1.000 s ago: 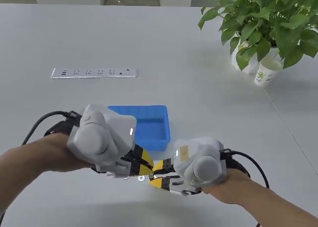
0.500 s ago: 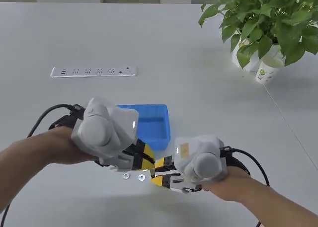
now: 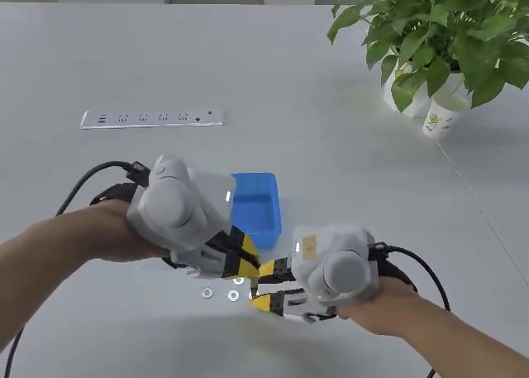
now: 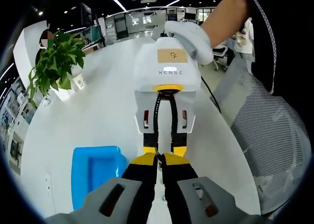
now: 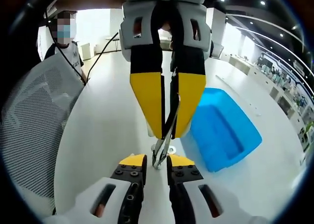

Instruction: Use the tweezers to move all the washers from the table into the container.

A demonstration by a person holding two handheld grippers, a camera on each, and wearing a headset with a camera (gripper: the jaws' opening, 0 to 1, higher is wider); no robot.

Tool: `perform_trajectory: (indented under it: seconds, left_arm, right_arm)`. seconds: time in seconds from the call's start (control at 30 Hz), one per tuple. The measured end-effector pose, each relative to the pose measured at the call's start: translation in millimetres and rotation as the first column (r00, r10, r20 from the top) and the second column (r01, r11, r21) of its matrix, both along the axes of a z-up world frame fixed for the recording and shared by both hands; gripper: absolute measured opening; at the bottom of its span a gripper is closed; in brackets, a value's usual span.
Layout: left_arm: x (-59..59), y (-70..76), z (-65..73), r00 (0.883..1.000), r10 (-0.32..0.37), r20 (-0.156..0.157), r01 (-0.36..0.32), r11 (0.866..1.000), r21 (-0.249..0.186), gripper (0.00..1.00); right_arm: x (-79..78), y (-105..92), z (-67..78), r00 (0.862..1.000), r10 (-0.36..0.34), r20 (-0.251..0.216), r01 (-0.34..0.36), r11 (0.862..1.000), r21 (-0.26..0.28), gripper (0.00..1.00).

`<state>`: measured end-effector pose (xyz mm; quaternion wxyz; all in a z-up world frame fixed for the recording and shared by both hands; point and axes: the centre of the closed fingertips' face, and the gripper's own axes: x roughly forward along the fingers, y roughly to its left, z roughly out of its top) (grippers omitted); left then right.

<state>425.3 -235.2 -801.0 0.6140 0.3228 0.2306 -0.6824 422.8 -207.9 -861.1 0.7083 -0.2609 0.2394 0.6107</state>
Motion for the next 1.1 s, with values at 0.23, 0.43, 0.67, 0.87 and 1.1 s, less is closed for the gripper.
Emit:
perform_trajectory:
  seconds: [0.23,0.43,0.67,0.87,1.1]
  left_arm:
    - [-1.8,-0.6,-0.5,1.000,-0.005,-0.002,0.005,1.000,0.001,0.07]
    - [-1.9,-0.6,-0.8,1.000,-0.006,-0.005,0.006,1.000,-0.001,0.07]
    - [-2.4,-2.7,-0.9,1.000,-0.009,-0.007,0.009,1.000,-0.003,0.07]
    - [-3.5,-2.9,-0.8,1.000,-0.011,-0.009,0.011,1.000,0.000,0.07]
    - [-4.9,-2.6,-0.5,1.000,-0.013,-0.013,0.013,1.000,0.005,0.06]
  right_arm:
    - [5.1,3.2,9.0,1.000,-0.022,-0.007,0.022,0.999,0.039,0.16]
    - [2.0,4.7,6.6,1.000,-0.017,-0.019,0.018,0.999,0.036,0.12]
    - [1.9,3.7,6.6,1.000,-0.018,-0.025,0.019,0.999,0.036,0.11]
    - [1.4,3.3,6.1,0.999,-0.020,-0.028,0.021,0.999,0.034,0.11]
    - [0.7,3.5,5.9,0.999,-0.017,-0.030,0.018,0.999,0.030,0.11]
